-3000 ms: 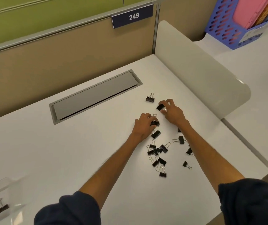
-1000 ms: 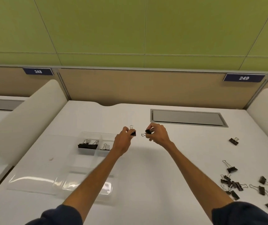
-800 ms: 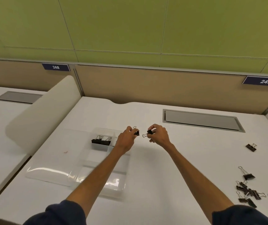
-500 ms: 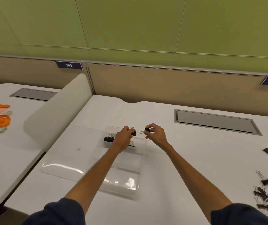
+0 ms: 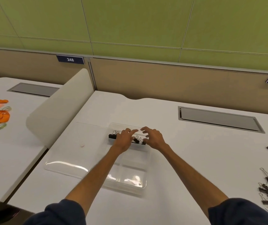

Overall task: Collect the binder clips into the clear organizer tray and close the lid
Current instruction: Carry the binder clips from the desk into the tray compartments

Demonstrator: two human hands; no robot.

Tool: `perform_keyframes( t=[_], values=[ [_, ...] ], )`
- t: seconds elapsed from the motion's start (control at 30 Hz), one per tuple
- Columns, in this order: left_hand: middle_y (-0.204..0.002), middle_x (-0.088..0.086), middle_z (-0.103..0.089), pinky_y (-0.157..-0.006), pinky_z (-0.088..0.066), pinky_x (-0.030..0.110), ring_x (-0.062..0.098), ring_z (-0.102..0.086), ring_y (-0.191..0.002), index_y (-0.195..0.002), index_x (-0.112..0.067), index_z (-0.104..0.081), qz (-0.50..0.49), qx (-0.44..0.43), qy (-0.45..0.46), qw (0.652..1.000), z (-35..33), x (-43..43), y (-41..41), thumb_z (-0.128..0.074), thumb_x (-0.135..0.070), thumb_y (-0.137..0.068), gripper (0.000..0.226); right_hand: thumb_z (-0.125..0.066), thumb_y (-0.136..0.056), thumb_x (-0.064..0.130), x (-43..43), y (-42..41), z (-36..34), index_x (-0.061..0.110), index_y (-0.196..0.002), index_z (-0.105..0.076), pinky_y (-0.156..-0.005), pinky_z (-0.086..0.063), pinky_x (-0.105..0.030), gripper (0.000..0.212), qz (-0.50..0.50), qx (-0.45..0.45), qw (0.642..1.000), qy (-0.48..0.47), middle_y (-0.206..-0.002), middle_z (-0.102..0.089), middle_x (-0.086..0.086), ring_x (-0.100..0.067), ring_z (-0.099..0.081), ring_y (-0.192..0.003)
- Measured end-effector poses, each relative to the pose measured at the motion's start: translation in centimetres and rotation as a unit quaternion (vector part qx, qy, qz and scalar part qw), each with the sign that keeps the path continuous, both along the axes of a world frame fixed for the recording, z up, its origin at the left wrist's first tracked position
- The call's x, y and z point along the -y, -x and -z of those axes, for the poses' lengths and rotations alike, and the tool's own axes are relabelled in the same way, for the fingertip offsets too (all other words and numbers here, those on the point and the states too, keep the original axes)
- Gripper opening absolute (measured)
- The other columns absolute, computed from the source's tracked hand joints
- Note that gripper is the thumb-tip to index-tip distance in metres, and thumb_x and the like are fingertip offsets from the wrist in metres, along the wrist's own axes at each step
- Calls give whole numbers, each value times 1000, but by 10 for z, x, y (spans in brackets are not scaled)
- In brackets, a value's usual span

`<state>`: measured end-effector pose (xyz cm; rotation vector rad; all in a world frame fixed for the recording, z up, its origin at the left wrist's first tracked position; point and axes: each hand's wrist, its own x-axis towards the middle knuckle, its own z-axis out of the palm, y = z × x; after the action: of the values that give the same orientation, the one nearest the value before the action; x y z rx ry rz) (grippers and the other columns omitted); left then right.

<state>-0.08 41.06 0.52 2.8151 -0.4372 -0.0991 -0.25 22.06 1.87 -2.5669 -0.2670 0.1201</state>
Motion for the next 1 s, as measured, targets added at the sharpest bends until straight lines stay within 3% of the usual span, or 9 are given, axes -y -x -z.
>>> perform_keyframes(
  t=[0.13, 0.37, 0.57, 0.7, 0.87, 1.0],
  values=[
    [-133, 6, -47, -90, -41, 47, 27, -53, -114, -140, -29, -40, -18, 28, 2, 999, 8, -4, 1, -39, -16, -101, 41, -52, -80, 4, 5, 7, 3, 25, -112, -60, -79, -50, -32, 39, 72, 56, 994, -66, -105, -72, 8, -15, -69, -90],
    [-124, 2, -52, -88, -38, 43, 23, -52, -113, -131, -22, -49, -14, 86, 28, 996, 13, 24, 8, -38, -18, -99, 34, -52, -83, 4, 42, 36, 6, 20, -105, -63, -64, -40, -18, 29, 168, 58, 976, -123, -103, -71, 8, -12, -69, -83],
    [-122, -1, -53, -85, -34, 40, 19, -50, -113, -123, -21, -54, 53, 117, 28, 991, 11, 91, 21, -38, -24, -100, 28, -63, -85, 16, 100, 55, 18, 21, -106, -62, -84, -49, -33, 22, 214, 53, 969, -113, -118, -64, 5, -15, -67, -74],
    [-119, 1, -55, -85, -37, 41, 21, -49, -115, -120, -18, -56, 89, 123, 32, 988, 14, 138, 30, -44, -24, -99, 25, -66, -86, 27, 145, 70, 22, 20, -110, -61, -87, -50, -35, 25, 213, 18, 970, -118, -120, -60, 1, -15, -68, -86],
    [-123, 2, -56, -85, -41, 40, 24, -46, -121, -125, -14, -53, 115, 100, 39, 988, 17, 203, 51, -47, -25, -98, 30, -66, -88, 33, 219, 99, 28, 20, -117, -62, -97, -41, -31, 32, 175, -44, 980, -80, -122, -60, -2, -18, -55, -114],
    [-130, 0, -50, -89, -38, 38, 21, -40, -125, -131, -17, -47, 128, 59, 31, 989, 20, 257, 63, -40, -30, -100, 34, -63, -90, 34, 285, 121, 32, 22, -120, -61, -95, -40, -30, 32, 204, -46, 976, -63, -123, -58, 0, -17, -53, -114]
  ],
)
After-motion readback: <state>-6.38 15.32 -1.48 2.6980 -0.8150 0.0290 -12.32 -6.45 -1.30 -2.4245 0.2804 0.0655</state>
